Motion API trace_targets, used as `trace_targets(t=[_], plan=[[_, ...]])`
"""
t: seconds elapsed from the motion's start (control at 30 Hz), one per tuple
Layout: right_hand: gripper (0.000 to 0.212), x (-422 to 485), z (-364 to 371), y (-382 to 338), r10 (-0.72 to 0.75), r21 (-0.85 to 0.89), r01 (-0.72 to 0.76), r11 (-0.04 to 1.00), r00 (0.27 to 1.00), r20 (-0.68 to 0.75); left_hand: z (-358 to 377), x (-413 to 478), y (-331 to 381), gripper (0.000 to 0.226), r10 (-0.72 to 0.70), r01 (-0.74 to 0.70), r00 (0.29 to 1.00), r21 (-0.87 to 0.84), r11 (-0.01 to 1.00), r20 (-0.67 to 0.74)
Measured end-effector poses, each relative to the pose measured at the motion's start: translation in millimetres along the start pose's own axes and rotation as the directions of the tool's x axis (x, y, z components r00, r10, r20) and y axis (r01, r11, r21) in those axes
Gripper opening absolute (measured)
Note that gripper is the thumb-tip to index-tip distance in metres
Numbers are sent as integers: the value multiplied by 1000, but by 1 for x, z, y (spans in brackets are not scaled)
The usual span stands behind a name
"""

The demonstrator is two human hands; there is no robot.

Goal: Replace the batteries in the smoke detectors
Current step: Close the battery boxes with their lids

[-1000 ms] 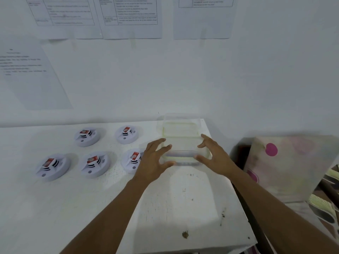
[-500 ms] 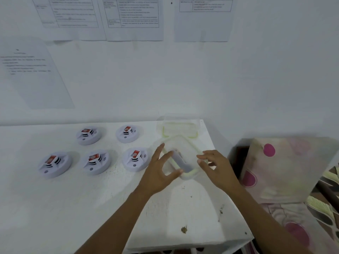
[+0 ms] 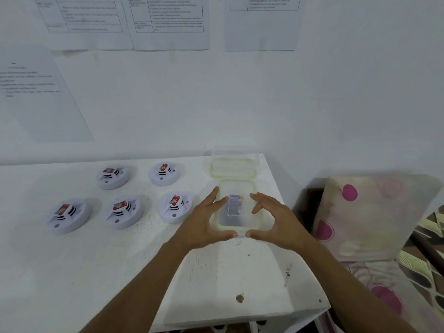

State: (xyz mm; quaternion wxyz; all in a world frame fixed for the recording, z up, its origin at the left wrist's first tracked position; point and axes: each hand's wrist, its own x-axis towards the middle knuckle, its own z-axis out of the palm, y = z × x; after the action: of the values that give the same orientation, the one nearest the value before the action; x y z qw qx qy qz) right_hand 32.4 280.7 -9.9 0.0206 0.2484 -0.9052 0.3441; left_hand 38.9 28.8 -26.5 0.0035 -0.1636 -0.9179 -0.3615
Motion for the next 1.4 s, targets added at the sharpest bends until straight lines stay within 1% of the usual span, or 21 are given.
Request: trace_targets(t=[0.13, 0.23, 0.3, 0.37, 0.43, 0.5, 0.53, 0.57, 0.63, 0.7, 0.73, 0.77, 0.83, 0.87, 0.9, 0.93, 0.97, 1.07, 1.17, 1.3, 1.4], plan=[[61, 1, 8, 7, -42, -89, 36, 995, 997, -61, -5, 4, -2, 95, 15, -18, 1000, 138, 990, 24], [69, 0, 16, 9, -82, -108, 69, 992, 989, -122, -7, 7, -5, 91, 37, -44, 998, 149, 988, 43], [65, 1, 18, 9, -86, -117, 71, 991, 989, -122, -10, 8, -7, 87, 50, -57, 997, 127, 990, 56], [57, 6, 16, 9, -87, -116, 73, 991, 989, -122, -14, 9, -9, 80, 79, -84, 995, 72, 994, 64], [46, 15, 12, 10, -73, -94, 56, 994, 981, -180, -18, 12, -13, 69, 108, -109, 993, 19, 994, 49], [36, 26, 9, 14, -33, -96, 12, 995, 974, -226, -22, 14, -19, 56, 121, -121, 992, -5, 993, -23], [33, 31, 7, 17, 4, -94, -25, 995, 977, -213, -23, 16, -22, 50, 129, -130, 989, -2, 992, -77], [33, 34, 4, 20, 55, -83, -69, 994, 984, -169, -23, 17, -26, 44, 133, -133, 983, 10, 991, -127], [40, 36, -1, 24, 119, -50, -123, 991, 990, -70, -21, 19, -30, 30, 135, -126, 965, 54, 991, -226], [48, 32, -2, 23, 134, -7, -134, 991, 990, -45, -17, 18, -26, 27, 136, -124, 937, 57, 991, -322], [53, 29, -2, 23, 143, 4, -144, 990, 987, -73, -16, 17, -22, 28, 112, -109, 934, 26, 994, -340], [57, 26, -2, 22, 154, 3, -155, 988, 981, -119, -14, 15, -17, 33, 70, -76, 945, -6, 997, -318], [63, 20, -2, 23, 163, -25, -171, 985, 968, -192, -9, 11, -13, 57, -25, 21, 981, -26, 999, -193], [64, 18, -2, 23, 161, -39, -172, 984, 967, -199, -7, 11, -12, 71, -54, 53, 989, -11, 999, -138], [64, 16, -1, 24, 161, -38, -171, 984, 968, -193, -7, 12, -11, 81, -66, 67, 992, 6, 998, -105], [65, 15, -1, 25, 161, -21, -167, 986, 969, -186, -6, 13, -8, 86, -64, 67, 993, 18, 998, -97], [65, 14, -1, 26, 159, 2, -162, 987, 971, -179, -6, 15, -7, 86, -62, 65, 993, 24, 998, -103], [64, 17, 0, 26, 153, 55, -146, 988, 976, -157, -7, 21, -3, 74, -55, 58, 988, 16, 998, -145], [63, 20, 0, 27, 181, 87, -169, 982, 971, -159, -4, 23, -8, 68, -22, 25, 983, 9, 1000, -180], [62, 20, 4, 28, 166, 77, -154, 985, 969, -183, 4, 23, -16, 68, -14, 19, 977, 20, 1000, -212], [60, 21, 6, 28, 136, 48, -128, 991, 966, -219, 6, 26, -17, 75, 43, -27, 971, 75, 997, -234]])
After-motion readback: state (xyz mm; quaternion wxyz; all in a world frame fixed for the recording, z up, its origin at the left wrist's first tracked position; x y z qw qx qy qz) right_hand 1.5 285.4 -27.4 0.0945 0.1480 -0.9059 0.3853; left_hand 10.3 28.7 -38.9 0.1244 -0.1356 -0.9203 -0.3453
